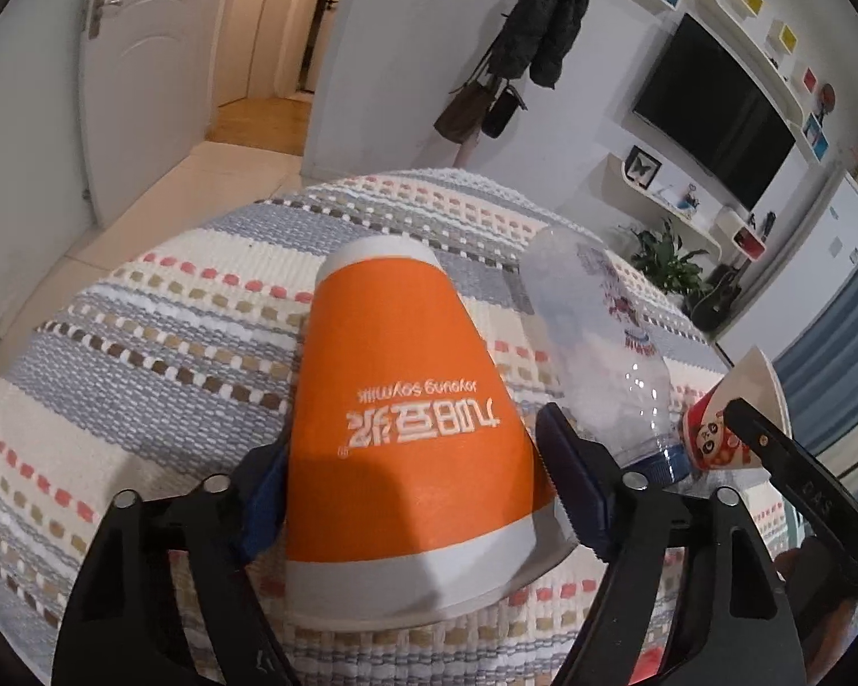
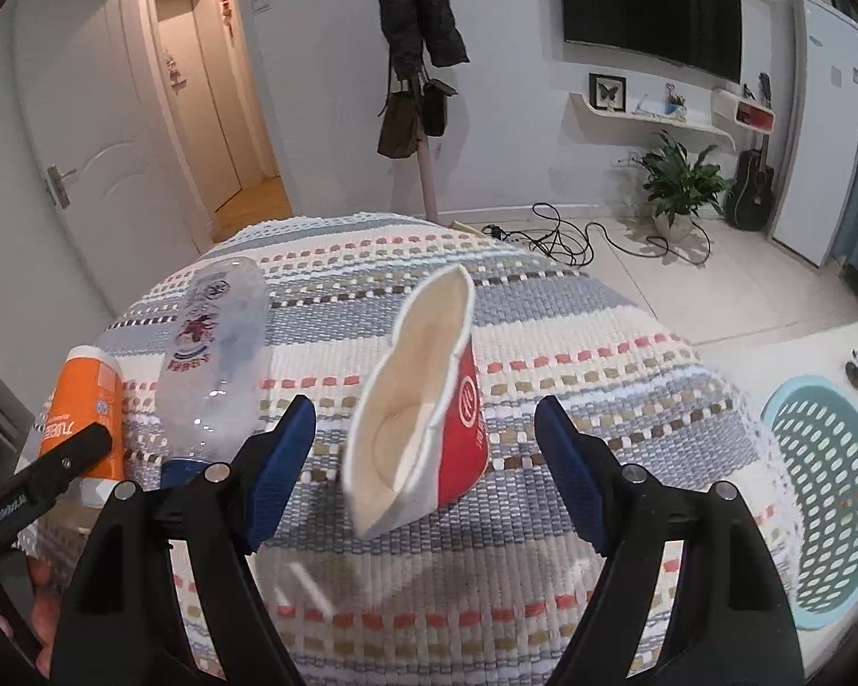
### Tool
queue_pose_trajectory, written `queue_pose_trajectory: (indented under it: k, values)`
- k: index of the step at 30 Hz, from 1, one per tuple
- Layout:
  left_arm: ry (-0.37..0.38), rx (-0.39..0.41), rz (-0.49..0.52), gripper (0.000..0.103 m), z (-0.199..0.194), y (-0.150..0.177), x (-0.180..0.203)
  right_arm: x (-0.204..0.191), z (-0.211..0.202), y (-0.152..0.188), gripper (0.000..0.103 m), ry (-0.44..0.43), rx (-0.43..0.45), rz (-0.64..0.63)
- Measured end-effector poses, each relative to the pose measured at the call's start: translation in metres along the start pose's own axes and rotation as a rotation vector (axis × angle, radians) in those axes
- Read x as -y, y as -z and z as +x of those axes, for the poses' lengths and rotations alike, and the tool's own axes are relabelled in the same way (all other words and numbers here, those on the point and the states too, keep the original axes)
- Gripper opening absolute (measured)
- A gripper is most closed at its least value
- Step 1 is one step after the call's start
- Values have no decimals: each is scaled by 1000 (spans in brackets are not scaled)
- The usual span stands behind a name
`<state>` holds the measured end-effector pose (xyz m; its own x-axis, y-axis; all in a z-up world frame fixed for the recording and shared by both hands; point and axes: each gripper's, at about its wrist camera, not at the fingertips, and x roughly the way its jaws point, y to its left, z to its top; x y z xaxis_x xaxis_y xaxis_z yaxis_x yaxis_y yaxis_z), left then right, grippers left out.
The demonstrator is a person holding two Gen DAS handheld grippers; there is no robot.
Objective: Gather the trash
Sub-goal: 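Grasp the red-white paper cup with the right tool while the left tool grasps the orange paper cup, then carry both paper cups over the blue basket and open both tools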
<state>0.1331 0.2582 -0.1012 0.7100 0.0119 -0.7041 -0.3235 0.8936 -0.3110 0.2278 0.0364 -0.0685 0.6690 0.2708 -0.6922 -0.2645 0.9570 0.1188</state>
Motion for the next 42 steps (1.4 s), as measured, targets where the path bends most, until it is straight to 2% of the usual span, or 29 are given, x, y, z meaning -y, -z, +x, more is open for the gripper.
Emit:
queue_pose_trajectory:
  k: [3,5,7,14,21,28,34,42]
  values:
    - [-24,16,26,71,-2,3,4,4,7,4,71,-6,-20,18]
    - [-35,39,53,70,-4,4,11,6,10,4,52,-23,-30,16]
    - [-46,60,73,69,-8,6,15,5,10,4,39,-30,-35,13]
    - [-36,105,93,69,-18,6,17,10,-9,4,39,-42,15,16]
    - [37,156,95,68,-49,8,33,25,-62,-6,39,-33,122,0]
    - [143,211,180,69,-85,3,104,69,-117,-12,39,9,206,34]
    - [237,221,264,69,-96,11,174,122,-151,-8,39,44,242,104]
    - [361,167,372,69,-82,37,268,209,-170,11,39,126,253,220]
